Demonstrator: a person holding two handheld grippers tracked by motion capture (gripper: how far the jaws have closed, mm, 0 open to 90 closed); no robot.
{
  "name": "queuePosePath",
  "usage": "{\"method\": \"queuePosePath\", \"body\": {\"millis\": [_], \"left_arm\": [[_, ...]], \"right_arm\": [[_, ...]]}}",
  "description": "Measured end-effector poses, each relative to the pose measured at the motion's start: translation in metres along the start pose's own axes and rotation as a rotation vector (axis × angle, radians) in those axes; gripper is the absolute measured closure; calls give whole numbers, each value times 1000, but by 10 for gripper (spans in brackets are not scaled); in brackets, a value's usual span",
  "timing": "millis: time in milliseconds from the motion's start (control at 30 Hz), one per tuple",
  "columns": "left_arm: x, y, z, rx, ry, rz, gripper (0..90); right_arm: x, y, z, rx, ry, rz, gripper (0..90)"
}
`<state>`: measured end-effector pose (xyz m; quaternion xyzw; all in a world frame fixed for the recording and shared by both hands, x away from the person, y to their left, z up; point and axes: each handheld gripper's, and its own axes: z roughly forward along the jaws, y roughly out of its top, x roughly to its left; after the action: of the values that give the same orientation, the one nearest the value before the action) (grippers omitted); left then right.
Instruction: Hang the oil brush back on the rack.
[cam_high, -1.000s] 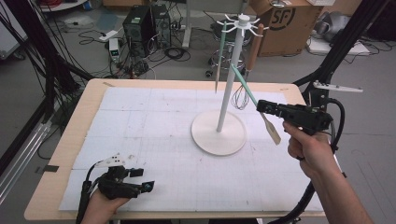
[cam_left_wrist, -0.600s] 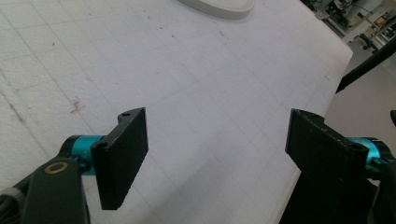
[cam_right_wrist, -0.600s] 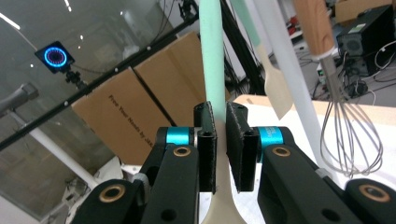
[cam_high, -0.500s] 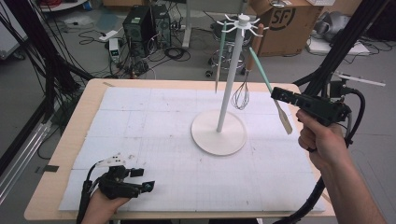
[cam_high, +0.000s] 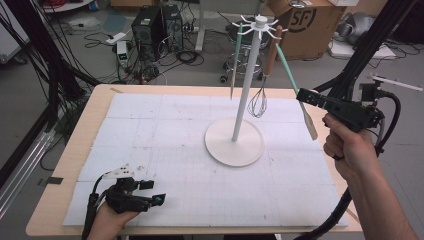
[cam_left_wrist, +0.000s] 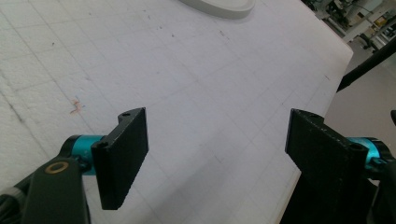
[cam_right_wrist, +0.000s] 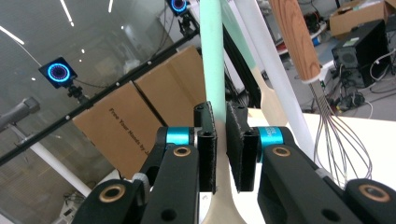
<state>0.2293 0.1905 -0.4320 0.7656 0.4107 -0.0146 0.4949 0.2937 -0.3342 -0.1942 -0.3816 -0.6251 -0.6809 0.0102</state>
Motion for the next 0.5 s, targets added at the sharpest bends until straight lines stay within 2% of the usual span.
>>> {"method": "queuePosePath", "body": {"millis": [167, 500], "left_arm": [[-1, 0, 1, -1, 0, -2, 219], [-1, 0, 1, 4, -1, 3, 220]], "right_arm": [[1, 4, -4, -17, -3, -12, 833], [-3, 7, -2, -21, -14, 0, 832]]}}
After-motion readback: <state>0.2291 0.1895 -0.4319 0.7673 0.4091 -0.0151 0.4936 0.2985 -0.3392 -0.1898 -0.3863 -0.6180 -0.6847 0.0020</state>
